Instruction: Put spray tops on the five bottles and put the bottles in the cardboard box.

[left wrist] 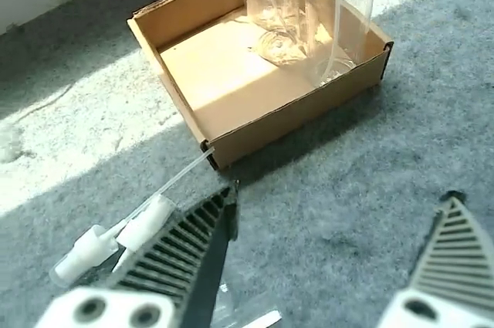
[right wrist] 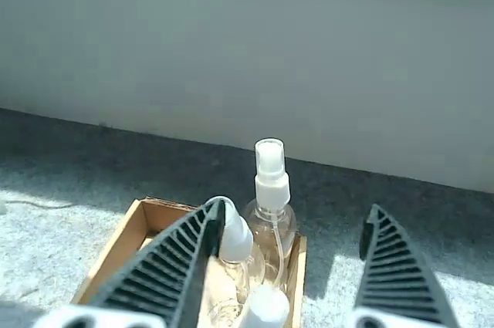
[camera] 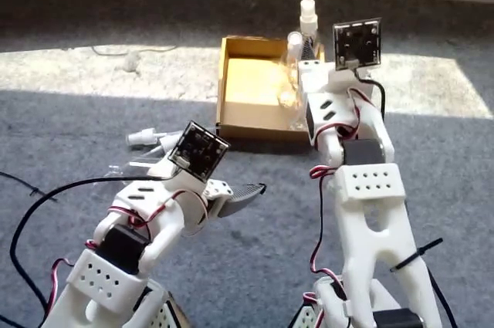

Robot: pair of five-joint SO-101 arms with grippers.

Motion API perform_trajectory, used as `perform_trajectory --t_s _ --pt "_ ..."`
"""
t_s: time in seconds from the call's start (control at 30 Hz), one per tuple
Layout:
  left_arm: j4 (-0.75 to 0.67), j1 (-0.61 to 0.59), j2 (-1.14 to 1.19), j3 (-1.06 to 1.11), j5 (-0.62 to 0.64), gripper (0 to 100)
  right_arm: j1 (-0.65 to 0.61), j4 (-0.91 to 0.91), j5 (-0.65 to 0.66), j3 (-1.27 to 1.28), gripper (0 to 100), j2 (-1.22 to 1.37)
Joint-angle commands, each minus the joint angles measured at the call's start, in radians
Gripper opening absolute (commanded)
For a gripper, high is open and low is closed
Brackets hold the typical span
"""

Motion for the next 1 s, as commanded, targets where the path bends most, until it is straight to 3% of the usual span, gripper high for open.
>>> perform_trajectory --t_s 0.0,0.17,0.33,0.57,0.77,0.97 --pt "0.003 -0.229 -0.018 -0.105 0.0 31 -0.059 0.208 0.002 -0.143 23.8 -0.084" --pt "0.112 -0.659 0.05 -0.306 -0.026 25 -0.24 0.415 0.008 -0.091 23.8 -0.12" --pt "0.126 -0.974 0.366 -0.493 -0.247 29 -0.41 0.604 0.008 -0.019 23.8 -0.168" --pt "0.245 -1.156 0.84 -0.881 -0.381 29 -0.641 0.708 0.029 -0.012 23.9 -0.094" --pt "0.253 -1.353 1.112 -1.164 -0.459 29 -0.8 0.696 0.143 -0.073 24.2 0.199" --pt "0.253 -1.5 1.326 -1.345 -0.534 29 -0.918 0.705 0.155 -0.265 24.2 0.469"
